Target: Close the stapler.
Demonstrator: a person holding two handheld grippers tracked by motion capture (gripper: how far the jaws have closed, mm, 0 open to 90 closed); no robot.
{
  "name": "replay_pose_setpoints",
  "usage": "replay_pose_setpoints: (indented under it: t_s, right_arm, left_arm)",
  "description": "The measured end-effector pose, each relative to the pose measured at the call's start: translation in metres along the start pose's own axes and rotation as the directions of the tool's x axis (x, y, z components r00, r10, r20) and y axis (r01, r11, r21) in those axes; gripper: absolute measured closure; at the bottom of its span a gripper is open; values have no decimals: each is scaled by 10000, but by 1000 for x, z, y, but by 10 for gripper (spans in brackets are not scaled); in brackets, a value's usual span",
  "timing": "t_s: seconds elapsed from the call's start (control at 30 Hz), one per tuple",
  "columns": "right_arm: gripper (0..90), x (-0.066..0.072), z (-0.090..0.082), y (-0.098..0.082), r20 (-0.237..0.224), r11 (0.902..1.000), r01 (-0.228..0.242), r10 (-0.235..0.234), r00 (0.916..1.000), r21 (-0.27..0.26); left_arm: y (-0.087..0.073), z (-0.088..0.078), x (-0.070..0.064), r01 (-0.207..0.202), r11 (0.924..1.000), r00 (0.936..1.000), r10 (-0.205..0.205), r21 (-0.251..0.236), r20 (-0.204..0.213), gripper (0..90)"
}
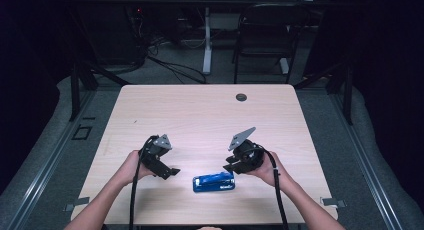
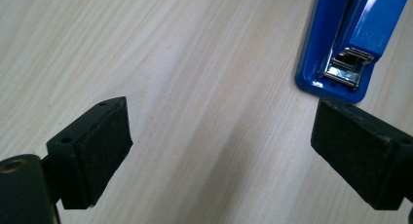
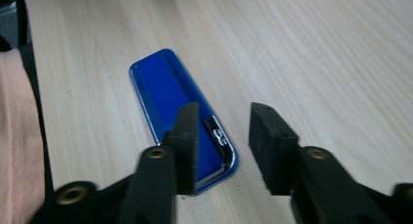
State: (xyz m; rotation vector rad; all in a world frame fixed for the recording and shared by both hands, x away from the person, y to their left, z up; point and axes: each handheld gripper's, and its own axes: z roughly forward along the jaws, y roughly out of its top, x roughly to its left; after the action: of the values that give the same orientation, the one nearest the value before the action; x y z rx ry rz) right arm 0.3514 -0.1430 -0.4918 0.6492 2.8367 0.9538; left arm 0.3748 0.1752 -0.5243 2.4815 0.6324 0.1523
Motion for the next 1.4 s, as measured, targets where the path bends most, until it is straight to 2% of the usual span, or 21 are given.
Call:
replay_pose_setpoints:
  t_s: [0.1,0.13,0.17,0.27,0.3,0.4,0.57,0.63,0.67,0.7,0.73,0.77,0.8,0.93,1.0,1.13,1.27,1.3,1.33,1.4]
  right_arm:
    - [487,-6,-5,-1,334,9997,-234,237,9992,-86]
    - [375,-10,-9,-2,272,9985,-443,452,9986,-336]
    - [375,-10,-9,-2,272,9985,-443,452,9986,-336]
    - [276,-13,-16,-4,444,9966,-599,624,9971,-565]
    - [230,-16,-22,-9,613,9945,-812,853,9945,-667]
    - [188,-21,-28,-16,716,9911,-1036,1097,9914,-832]
    - [139,-32,-43,-30,1397,9818,-1544,1692,9756,-1104]
    - [119,-35,-48,-36,1639,9781,-1784,1944,9671,-1074]
    - [95,-40,-53,-42,1795,9731,-2007,2187,9591,-1132]
    - [95,-40,-53,-42,1795,9731,-2007,2187,9591,-1132]
    - [77,-42,-54,-45,1890,9700,-2134,2325,9541,-1164]
    - [60,-47,-58,-51,1996,9645,-2345,2551,9461,-1211]
    - [60,-47,-58,-51,1996,9645,-2345,2551,9461,-1211]
    - [11,-58,-64,-63,2334,9522,-2693,2973,9258,-1445]
    - [0,-65,-66,-68,2498,9424,-2977,3282,9110,-1526]
    - [0,-77,-67,-79,2664,9277,-3424,3711,8896,-1488]
    - [0,-88,-65,-89,2698,9145,-3857,4045,8738,-1221]
    - [0,-93,-64,-93,2747,9086,-4041,4173,8663,-1057]
    - [0,-93,-64,-93,2747,9086,-4041,4173,8663,-1057]
    - [0,-96,-61,-97,2889,9027,-4209,4279,8564,-894]
  left_arm:
    - [-1,-1,3,175,9998,9997,-176,-70,-172,59]
    - [-1,-2,4,207,9998,9995,-209,-65,-236,50]
    - [-2,-2,5,289,9995,9992,-291,-94,-286,50]
    - [-3,-2,7,410,9991,9977,-412,-51,-537,33]
    - [-3,-2,9,460,9989,9974,-461,-23,-552,28]
    - [-5,-2,12,721,9974,9944,-718,8,-771,21]
    - [-6,-3,17,1043,9945,9891,-1034,28,-1050,17]
    - [-8,-3,18,1190,9929,9863,-1187,-38,-1150,16]
    - [-8,-3,20,1252,9921,9848,-1245,-17,-1208,11]
    - [-9,-4,21,1274,9918,9844,-1275,-84,-1209,11]
    - [-10,-4,22,1270,9919,9855,-1271,-86,-1123,10]
    - [-10,-4,22,1246,9922,9848,-1245,-67,-1208,9]
    - [-11,-4,23,1284,9917,9840,-1279,-44,-1241,9]
    - [-14,-3,28,1478,9890,9806,-1471,-42,-1297,2]
    - [-15,-3,30,1598,9871,9768,-1589,-55,-1436,2]
    - [-19,-3,36,1921,9813,9689,-1909,-77,-1573,1]
    - [-22,-1,42,2247,9744,9610,-2217,-9,-1654,0]
    - [-23,-1,44,2296,9733,9609,-2265,6,-1591,0]
    - [-24,0,45,2406,9706,9566,-2365,38,-1704,0]
    - [-25,1,47,2576,9662,9525,-2529,64,-1697,1]
